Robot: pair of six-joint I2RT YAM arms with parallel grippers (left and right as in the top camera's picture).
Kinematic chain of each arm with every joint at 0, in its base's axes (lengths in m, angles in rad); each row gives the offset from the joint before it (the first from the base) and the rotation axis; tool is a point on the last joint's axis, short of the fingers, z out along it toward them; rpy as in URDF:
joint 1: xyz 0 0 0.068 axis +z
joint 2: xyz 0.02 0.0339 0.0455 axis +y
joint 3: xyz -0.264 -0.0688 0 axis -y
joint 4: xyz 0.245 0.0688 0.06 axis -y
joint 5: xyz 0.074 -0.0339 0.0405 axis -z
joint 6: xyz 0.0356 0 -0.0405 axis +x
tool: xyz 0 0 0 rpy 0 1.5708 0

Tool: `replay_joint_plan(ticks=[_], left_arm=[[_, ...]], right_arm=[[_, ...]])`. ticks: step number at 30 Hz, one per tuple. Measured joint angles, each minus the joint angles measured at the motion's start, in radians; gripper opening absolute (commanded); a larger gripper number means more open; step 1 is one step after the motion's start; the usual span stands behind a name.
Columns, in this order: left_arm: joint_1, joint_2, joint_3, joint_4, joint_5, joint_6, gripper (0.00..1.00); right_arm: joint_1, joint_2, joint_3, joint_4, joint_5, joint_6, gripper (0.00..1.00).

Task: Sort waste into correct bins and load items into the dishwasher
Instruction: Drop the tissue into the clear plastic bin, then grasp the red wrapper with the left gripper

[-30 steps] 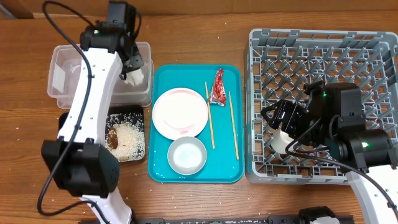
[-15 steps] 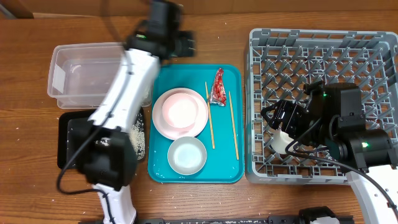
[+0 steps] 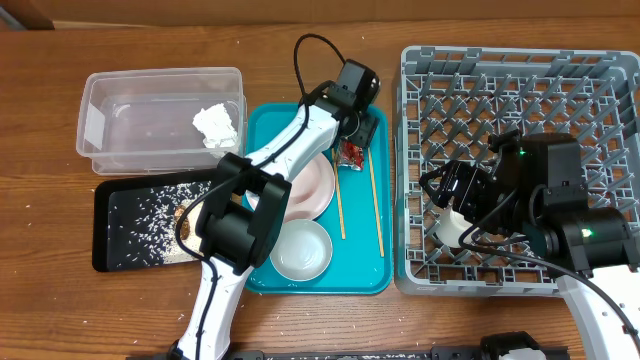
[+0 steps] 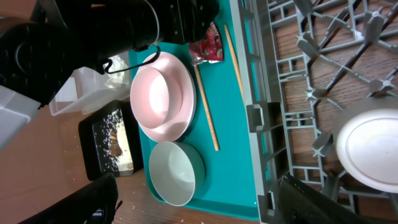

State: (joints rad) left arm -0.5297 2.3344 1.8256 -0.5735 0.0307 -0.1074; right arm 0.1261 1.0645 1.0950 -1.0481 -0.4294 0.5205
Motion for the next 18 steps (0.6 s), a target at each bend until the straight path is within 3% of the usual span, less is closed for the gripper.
replay_joint_plan(ticks=[1, 3, 12, 18], left_arm=[[0.0, 0.0, 0.0, -0.005, -0.002, -0.005, 0.25], [0.001, 0.0, 0.0, -0.016, -0.005, -0.01, 0.04], [0.02, -0.013, 0.069, -0.195, -0.005, -0.083, 0.04], [0.122, -0.185, 0.143, -0.364, -0.023, -0.135, 0.04]], right_arm=[[0.0, 0.0, 0.0, 0.0, 0.0, 0.0, 0.84], [0.0, 0.0, 0.0, 0.0, 0.0, 0.0, 0.84], [0.0, 0.0, 0.0, 0.0, 0.0, 0.0, 0.84], [0.0, 0.0, 0.0, 0.0, 0.0, 0.0, 0.84]])
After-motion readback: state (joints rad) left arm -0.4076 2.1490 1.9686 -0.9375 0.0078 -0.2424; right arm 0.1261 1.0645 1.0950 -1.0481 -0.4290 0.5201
